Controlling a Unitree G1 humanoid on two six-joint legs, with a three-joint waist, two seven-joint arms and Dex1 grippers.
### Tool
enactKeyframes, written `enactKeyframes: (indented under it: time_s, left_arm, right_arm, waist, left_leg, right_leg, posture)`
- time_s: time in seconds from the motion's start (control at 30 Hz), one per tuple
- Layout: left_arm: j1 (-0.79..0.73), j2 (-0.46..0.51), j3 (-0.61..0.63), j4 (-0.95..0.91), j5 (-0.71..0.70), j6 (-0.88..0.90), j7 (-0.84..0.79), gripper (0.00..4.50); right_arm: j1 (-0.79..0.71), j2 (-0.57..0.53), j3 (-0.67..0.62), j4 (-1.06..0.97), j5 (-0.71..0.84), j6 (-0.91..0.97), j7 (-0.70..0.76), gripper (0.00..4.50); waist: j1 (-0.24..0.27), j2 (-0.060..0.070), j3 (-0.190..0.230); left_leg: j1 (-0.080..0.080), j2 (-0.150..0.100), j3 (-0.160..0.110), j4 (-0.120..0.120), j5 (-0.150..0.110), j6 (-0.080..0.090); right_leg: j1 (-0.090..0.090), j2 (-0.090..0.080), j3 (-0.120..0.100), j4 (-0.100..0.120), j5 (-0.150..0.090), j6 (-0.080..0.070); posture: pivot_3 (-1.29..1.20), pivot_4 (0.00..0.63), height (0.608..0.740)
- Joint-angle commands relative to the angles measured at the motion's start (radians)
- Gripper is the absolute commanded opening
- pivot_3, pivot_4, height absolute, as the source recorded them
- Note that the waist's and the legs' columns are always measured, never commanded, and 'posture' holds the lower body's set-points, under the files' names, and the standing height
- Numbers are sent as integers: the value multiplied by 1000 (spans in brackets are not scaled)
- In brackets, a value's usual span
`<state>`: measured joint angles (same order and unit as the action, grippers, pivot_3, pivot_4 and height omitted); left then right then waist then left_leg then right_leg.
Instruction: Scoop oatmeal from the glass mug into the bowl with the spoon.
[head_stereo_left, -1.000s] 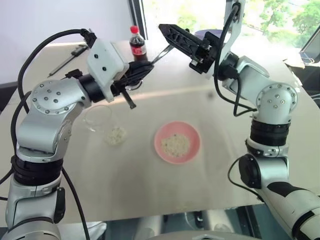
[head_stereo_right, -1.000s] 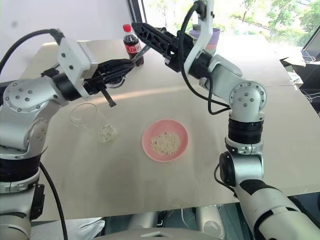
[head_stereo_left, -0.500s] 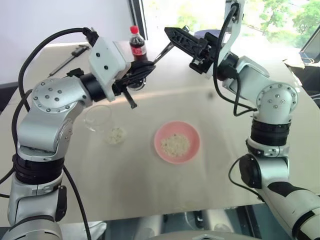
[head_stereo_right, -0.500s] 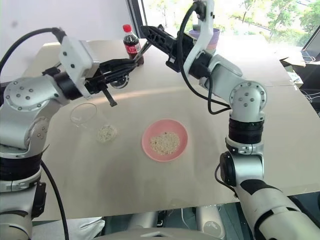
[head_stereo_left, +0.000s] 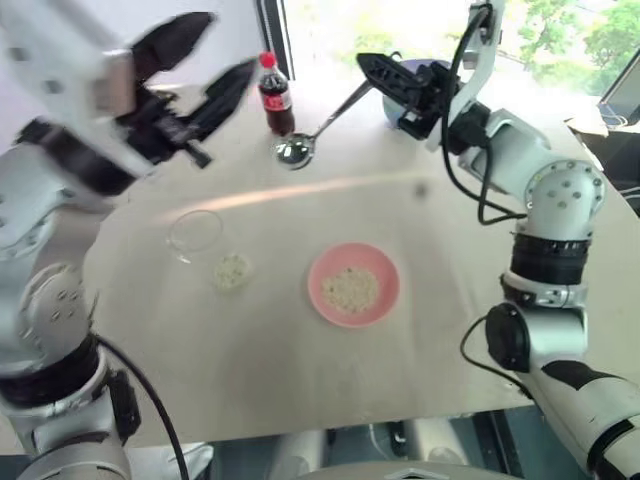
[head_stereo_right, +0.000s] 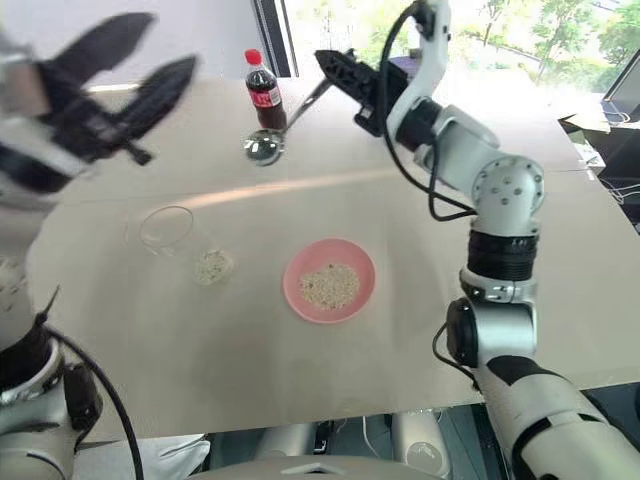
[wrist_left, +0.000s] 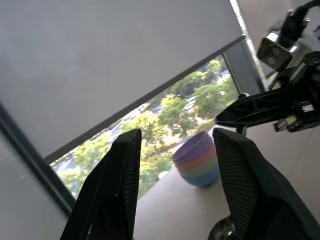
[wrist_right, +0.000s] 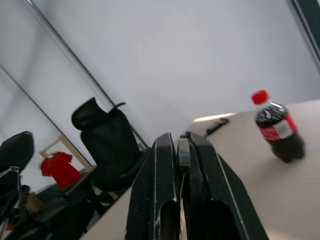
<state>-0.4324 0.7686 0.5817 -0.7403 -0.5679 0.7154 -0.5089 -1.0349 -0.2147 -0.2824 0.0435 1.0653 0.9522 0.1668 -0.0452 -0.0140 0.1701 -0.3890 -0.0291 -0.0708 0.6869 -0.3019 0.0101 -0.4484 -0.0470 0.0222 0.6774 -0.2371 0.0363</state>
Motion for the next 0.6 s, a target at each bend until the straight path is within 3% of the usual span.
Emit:
enactKeyframes:
  time_s: [0.03, 0.17, 0.33, 0.47, 0.6]
  left_arm:
    - [231, -22, 200, -115, 25, 78, 29, 2300]
    - [496, -168, 338, -116, 25, -5, 5, 2300]
    - [723, -310, 302, -4, 149, -299, -58, 2300]
    - [777, -382, 271, 143, 153, -515, -130, 2300]
    - [764, -369, 212, 301, 176, -647, -176, 2300]
  right_arm:
    - [-41, -49, -45, 32, -13, -42, 37, 0]
    - [-54, -100, -51, 89, -62, -68, 67, 0]
    - [-72, -127, -51, 122, -98, -83, 97, 0]
    - [-76, -137, -62, 117, -105, -77, 101, 0]
    - [-63, -138, -64, 84, -90, -54, 104, 0]
  waist:
    - [0, 0, 0]
    - [3, -1, 0]
    - [9, -1, 0]
    - [12, -1, 0]
    - [11, 0, 0]
  left_leg:
    - [0, 0, 0, 0, 0, 0]
    - [2, 2, 4, -1, 0, 0]
    - [5, 4, 8, -1, -1, 2]
    - [6, 5, 7, -1, -3, 4]
    - [7, 5, 7, -1, -3, 5]
  right_leg:
    - [0, 1, -1, 0, 0, 0]
    - [1, 0, 3, 1, 0, 0]
    - [3, -1, 5, 1, 0, -1]
    - [4, 0, 4, 0, 2, -3]
    - [5, 0, 4, 1, 2, -4]
  posture:
    - [0, 150, 740]
    - [0, 150, 740]
    - [0, 150, 740]
    - [0, 150, 740]
    - [0, 150, 740]
